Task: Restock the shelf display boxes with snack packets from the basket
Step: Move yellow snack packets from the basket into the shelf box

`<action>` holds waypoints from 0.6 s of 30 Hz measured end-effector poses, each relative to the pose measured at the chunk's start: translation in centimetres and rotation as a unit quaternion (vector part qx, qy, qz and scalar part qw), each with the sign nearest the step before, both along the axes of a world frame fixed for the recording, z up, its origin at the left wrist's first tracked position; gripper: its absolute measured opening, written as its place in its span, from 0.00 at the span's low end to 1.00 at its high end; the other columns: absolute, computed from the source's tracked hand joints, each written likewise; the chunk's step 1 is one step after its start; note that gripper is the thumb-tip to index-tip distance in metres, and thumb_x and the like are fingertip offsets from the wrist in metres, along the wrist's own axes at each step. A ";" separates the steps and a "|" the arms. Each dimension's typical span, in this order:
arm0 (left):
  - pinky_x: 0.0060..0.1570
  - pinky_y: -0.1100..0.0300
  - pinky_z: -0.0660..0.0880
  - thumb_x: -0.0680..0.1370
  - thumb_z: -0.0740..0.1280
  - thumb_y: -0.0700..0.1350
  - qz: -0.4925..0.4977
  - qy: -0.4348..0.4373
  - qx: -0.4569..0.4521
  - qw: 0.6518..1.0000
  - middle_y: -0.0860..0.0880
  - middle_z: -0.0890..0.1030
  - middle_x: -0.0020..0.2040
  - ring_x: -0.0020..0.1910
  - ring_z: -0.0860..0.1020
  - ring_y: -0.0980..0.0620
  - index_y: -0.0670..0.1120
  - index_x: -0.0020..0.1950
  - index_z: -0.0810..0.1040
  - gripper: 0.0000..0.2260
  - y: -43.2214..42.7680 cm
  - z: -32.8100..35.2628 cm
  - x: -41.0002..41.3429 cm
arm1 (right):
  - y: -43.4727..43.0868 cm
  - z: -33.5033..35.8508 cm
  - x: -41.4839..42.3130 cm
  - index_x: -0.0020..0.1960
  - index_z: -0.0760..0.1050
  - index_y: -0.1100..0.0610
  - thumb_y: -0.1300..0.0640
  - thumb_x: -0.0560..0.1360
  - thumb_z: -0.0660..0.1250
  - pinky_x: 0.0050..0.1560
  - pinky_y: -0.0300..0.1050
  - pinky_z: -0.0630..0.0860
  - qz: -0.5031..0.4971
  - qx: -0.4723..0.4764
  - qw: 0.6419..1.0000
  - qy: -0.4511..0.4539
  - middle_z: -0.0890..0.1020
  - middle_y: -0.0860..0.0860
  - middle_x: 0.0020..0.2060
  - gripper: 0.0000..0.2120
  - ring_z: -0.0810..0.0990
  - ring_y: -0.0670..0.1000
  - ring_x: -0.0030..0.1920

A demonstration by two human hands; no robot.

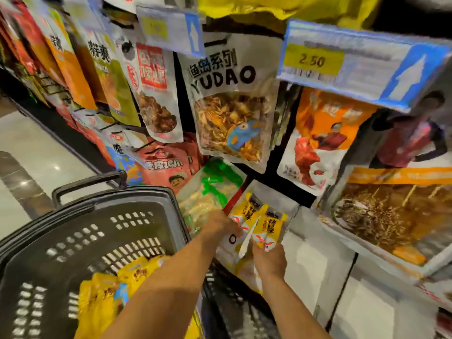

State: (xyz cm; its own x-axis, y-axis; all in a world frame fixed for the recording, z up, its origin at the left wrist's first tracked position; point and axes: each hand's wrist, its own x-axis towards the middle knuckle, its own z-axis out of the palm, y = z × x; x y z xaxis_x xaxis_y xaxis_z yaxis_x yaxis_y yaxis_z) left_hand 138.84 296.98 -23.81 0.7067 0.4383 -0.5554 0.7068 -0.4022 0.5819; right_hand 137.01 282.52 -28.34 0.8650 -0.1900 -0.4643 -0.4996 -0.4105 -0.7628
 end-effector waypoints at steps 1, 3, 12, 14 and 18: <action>0.25 0.64 0.65 0.72 0.75 0.48 0.004 -0.005 0.012 1.000 0.50 0.74 0.36 0.36 0.74 0.53 0.43 0.39 0.75 0.12 -0.2 -0.6 0.6 | 0.4 -0.5 0.6 0.58 0.74 0.60 0.42 0.70 0.70 0.51 0.51 0.77 0.009 -0.017 1.000 -0.002 0.82 0.61 0.52 0.25 0.80 0.63 0.54; 0.33 0.61 0.71 0.75 0.70 0.47 0.008 -0.011 0.044 0.999 0.47 0.77 0.41 0.42 0.78 0.48 0.42 0.44 0.76 0.09 -0.6 -2.5 2.0 | 1.1 -1.2 1.6 0.60 0.73 0.60 0.45 0.74 0.68 0.52 0.52 0.75 0.023 -0.042 0.999 0.001 0.81 0.63 0.55 0.22 0.78 0.65 0.56; 0.46 0.57 0.76 0.76 0.67 0.46 -0.015 0.014 0.046 0.999 0.44 0.82 0.55 0.54 0.81 0.45 0.41 0.56 0.78 0.11 -0.8 -8.5 3.8 | 1.8 -6.1 3.8 0.72 0.58 0.63 0.62 0.79 0.55 0.59 0.55 0.73 0.070 -0.091 0.993 0.006 0.75 0.65 0.63 0.22 0.75 0.65 0.61; 0.52 0.52 0.77 0.78 0.66 0.45 -0.029 0.023 0.073 0.997 0.43 0.81 0.58 0.57 0.79 0.43 0.42 0.59 0.76 0.12 -0.9 -9.1 3.7 | 2.0 -7.0 3.6 0.74 0.56 0.63 0.55 0.80 0.47 0.65 0.55 0.68 0.090 -0.087 0.992 -0.014 0.70 0.65 0.68 0.25 0.71 0.64 0.66; 0.55 0.51 0.77 0.79 0.62 0.39 -0.101 0.020 0.160 0.982 0.43 0.79 0.59 0.58 0.79 0.43 0.41 0.68 0.69 0.17 -2.0 -9.6 2.7 | 1.4 -8.2 1.9 0.73 0.61 0.64 0.58 0.82 0.48 0.66 0.55 0.68 0.171 -0.161 0.968 -0.084 0.63 0.66 0.70 0.21 0.68 0.64 0.68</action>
State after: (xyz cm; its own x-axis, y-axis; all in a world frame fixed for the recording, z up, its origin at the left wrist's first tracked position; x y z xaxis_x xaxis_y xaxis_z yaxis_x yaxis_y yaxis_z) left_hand 141.57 294.95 -33.37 0.7776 0.4476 -0.4417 0.6134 -0.6944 0.3762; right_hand 138.94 283.90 -36.59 0.9609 0.0097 -0.2767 -0.1725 -0.7610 -0.6254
